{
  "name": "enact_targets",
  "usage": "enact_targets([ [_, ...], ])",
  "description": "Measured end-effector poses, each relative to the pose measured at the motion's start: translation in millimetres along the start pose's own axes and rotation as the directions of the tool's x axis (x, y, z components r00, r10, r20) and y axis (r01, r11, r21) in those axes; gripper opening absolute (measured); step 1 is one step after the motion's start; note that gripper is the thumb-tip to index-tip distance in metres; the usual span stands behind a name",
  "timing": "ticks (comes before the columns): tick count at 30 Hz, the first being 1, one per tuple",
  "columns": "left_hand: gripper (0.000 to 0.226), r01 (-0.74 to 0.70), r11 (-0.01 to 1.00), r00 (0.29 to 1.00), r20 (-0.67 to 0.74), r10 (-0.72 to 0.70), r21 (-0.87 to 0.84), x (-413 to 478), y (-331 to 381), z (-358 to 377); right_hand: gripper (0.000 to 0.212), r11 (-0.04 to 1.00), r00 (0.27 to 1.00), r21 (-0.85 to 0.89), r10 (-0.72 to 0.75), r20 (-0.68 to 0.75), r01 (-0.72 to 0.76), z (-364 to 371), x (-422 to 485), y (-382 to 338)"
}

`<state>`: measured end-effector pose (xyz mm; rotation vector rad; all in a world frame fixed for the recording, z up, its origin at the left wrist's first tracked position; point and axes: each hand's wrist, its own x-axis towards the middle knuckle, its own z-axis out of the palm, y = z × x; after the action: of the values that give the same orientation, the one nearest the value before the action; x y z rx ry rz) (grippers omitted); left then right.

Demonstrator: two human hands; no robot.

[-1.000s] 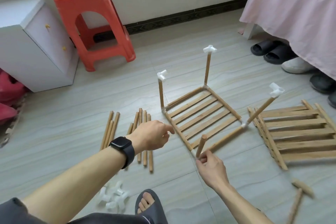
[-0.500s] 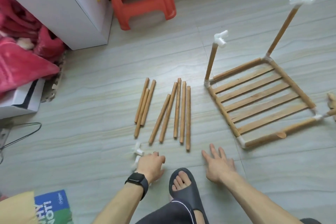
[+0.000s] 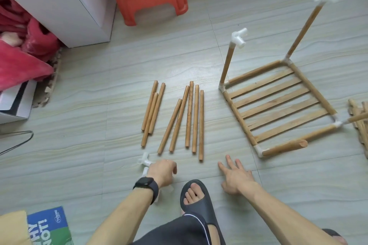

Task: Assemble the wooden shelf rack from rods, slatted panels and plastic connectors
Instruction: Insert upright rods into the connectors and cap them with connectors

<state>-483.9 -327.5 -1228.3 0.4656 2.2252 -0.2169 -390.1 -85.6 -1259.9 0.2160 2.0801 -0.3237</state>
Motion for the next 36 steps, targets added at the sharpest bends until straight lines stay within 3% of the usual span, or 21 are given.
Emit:
enact_targets([
  [3,0.027,0.030,0.983,1.000,-0.002,-0.031,-0.181,-9,-6,-35,0.077,0.994,1.000,0.106,-0.006,-0.009,0.007,-13,-13,3],
  [8,0.026,-0.042,0.925,0.998,-0.068,0.017,-0.377,-38,-1,-103,0.068,0.930,0.966,0.325,-0.090,-0.242,0.169,-50,-60,-4],
  [10,0.023,-0.128,0.871,0.990,-0.116,0.083,-0.475,-59,12,-139,0.065,0.840,0.937,0.473,-0.110,-0.331,0.265,-72,-86,-11],
  [14,0.011,-0.325,0.703,0.943,-0.267,0.197,-0.633,-111,50,-207,0.062,0.543,0.862,0.675,-0.236,-0.448,0.499,-126,-159,-13],
  [18,0.024,-0.469,0.545,0.883,-0.389,0.264,-0.695,-151,97,-251,0.046,0.378,0.786,0.690,-0.258,-0.562,0.618,-173,-230,10],
  [21,0.036,-0.546,0.432,0.838,-0.462,0.290,-0.718,-167,133,-268,0.028,0.373,0.743,0.654,-0.182,-0.644,0.658,-197,-266,44],
  [27,0.052,-0.529,0.239,0.835,-0.450,0.316,-0.814,-175,198,-261,0.032,0.343,0.725,0.660,-0.100,-0.681,0.668,-196,-299,106],
  [32,0.049,-0.493,0.355,0.857,-0.373,0.356,-0.794,-166,227,-232,0.034,0.449,0.706,0.643,0.038,-0.707,0.620,-179,-279,114],
  [36,0.039,-0.487,0.556,0.871,-0.330,0.363,-0.673,-160,228,-220,0.028,0.576,0.776,0.642,0.022,-0.631,0.506,-174,-265,120],
])
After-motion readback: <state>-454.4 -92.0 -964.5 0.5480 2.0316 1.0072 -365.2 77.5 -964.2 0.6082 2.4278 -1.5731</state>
